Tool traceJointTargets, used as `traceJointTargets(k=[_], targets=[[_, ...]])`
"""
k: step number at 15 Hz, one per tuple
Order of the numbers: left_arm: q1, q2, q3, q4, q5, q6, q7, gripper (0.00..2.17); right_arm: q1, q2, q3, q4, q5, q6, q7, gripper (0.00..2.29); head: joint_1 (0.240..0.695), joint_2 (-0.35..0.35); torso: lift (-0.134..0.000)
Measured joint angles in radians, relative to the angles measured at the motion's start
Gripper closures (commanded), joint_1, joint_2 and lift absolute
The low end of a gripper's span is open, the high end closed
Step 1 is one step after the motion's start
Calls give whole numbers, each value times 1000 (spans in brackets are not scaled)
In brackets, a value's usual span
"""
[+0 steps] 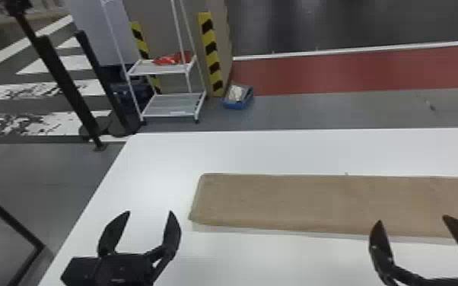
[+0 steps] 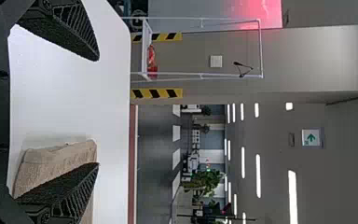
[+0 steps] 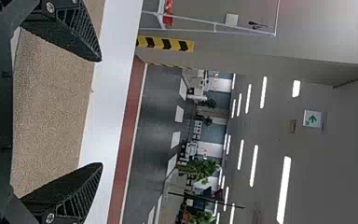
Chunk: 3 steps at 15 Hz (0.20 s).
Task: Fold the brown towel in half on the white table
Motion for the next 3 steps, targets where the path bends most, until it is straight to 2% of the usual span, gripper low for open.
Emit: traceJointTargets(k=[3], targets=[[0, 0, 2, 4, 2, 2, 0, 80, 0, 0, 5, 0, -1, 0, 0, 87, 695, 245, -126]])
